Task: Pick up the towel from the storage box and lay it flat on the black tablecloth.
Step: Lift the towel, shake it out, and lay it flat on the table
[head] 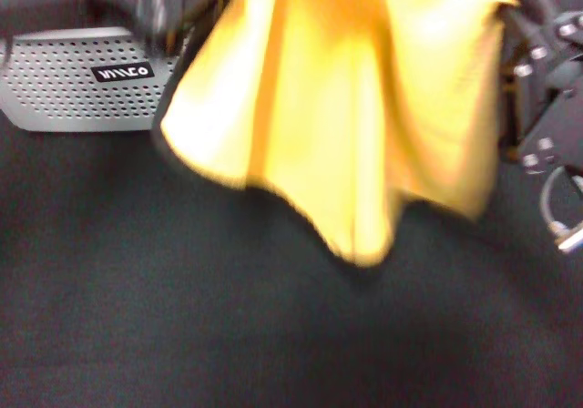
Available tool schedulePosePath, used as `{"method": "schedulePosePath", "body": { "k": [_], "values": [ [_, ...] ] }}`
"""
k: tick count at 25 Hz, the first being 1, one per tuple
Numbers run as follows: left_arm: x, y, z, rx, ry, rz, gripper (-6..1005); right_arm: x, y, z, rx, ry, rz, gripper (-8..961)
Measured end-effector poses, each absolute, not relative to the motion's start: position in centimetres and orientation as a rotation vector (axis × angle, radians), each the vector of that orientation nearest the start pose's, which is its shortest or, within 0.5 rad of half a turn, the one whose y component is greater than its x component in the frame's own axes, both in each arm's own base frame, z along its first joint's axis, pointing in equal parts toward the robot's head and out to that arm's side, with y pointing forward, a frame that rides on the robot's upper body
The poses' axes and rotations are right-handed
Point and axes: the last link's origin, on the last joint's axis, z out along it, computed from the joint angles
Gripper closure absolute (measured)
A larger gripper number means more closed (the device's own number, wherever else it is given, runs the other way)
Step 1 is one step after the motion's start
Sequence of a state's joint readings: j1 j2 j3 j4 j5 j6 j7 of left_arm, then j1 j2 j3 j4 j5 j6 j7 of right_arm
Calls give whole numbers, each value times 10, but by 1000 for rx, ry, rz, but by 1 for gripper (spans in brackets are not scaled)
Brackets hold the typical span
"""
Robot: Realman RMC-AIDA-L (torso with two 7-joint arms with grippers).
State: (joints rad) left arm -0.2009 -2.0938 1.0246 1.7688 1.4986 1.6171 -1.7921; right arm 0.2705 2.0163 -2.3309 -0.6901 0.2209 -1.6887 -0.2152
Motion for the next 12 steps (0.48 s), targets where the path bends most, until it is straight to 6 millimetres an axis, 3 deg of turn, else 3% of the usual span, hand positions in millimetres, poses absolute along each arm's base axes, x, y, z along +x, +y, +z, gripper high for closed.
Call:
{"method": "schedulePosePath", "body": {
  "k": [6,12],
  "values": [
    [-154,263,95,-2718,24,-963,978,163,239,2,-1623,-535,1421,942],
    [-183,270,71,-2729,-62,-1102,975,154,269,24,-1840,-480,1486,937]
  ]
}}
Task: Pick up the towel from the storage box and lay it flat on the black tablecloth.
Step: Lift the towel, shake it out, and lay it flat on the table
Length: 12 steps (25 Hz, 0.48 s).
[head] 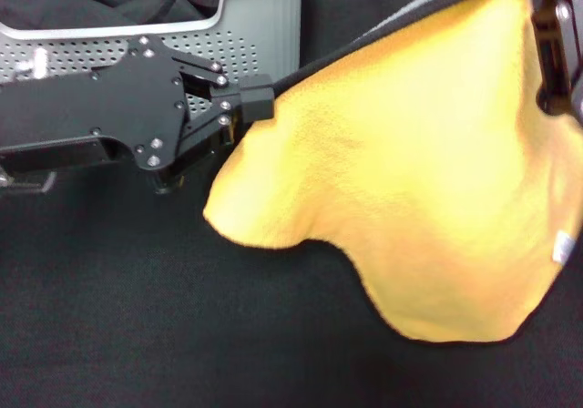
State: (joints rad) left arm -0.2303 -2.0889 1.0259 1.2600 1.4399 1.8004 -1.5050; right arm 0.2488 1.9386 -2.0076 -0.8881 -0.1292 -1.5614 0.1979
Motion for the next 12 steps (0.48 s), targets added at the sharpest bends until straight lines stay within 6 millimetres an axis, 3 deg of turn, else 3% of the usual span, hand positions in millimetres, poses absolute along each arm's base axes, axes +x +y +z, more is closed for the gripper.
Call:
{"method": "schedulePosePath", "body": {
  "k": [5,12],
  "values": [
    [-194,277,52,-2735,-118,-1167,974,148,289,31,-2027,-411,1462,934],
    [-203,286,33,-2722,-175,-1202,971,142,301,32,-2132,-365,1464,929]
  ]
}}
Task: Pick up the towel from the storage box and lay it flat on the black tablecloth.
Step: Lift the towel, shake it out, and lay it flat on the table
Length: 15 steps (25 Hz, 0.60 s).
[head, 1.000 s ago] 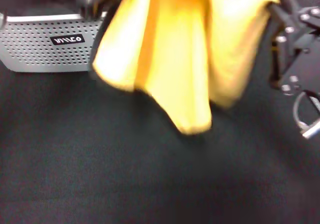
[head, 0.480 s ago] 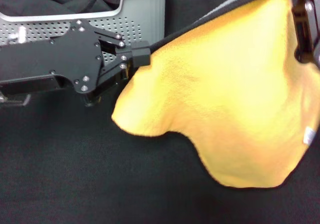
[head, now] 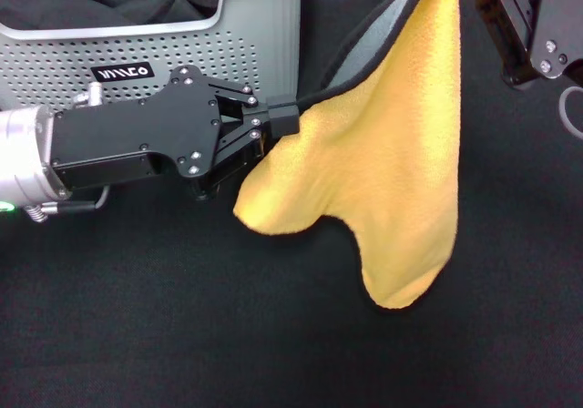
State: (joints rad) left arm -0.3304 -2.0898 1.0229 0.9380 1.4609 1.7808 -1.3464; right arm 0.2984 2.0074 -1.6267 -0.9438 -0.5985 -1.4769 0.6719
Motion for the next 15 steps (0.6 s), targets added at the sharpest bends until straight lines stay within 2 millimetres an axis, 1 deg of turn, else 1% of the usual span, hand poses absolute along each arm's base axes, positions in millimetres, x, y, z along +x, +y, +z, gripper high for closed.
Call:
{"method": "schedulePosePath", "body": {
  "k": [4,15],
  "values": [
    [-207,289,27,-2705,-200,-1200,970,141,302,33,-2134,-363,1471,926],
    [-213,290,9,-2701,-259,-1233,958,134,304,35,-2142,-362,1494,917]
  ]
}}
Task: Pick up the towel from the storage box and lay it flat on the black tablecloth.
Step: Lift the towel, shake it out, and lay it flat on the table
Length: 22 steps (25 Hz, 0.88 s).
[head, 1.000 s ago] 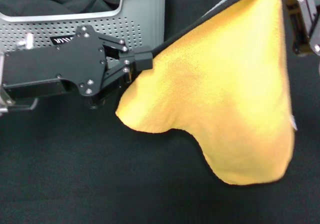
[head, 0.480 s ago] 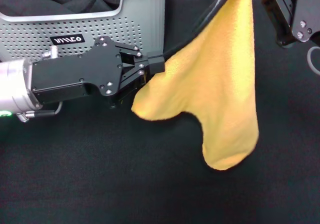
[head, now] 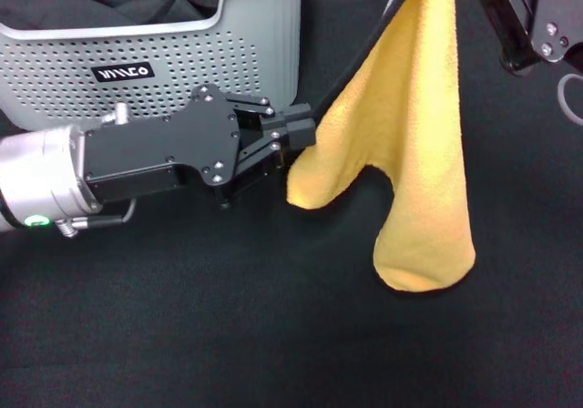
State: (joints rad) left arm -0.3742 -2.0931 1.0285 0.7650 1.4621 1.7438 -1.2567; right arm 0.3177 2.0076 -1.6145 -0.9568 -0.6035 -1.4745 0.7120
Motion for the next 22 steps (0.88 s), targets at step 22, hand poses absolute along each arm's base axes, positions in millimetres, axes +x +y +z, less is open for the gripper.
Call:
{"method": "schedulePosePath", "body": {
  "k": [22],
  "values": [
    [-216,290,-30,-2780,-274,-1212,865,126,310,34,-2126,-367,1498,901]
  ]
}}
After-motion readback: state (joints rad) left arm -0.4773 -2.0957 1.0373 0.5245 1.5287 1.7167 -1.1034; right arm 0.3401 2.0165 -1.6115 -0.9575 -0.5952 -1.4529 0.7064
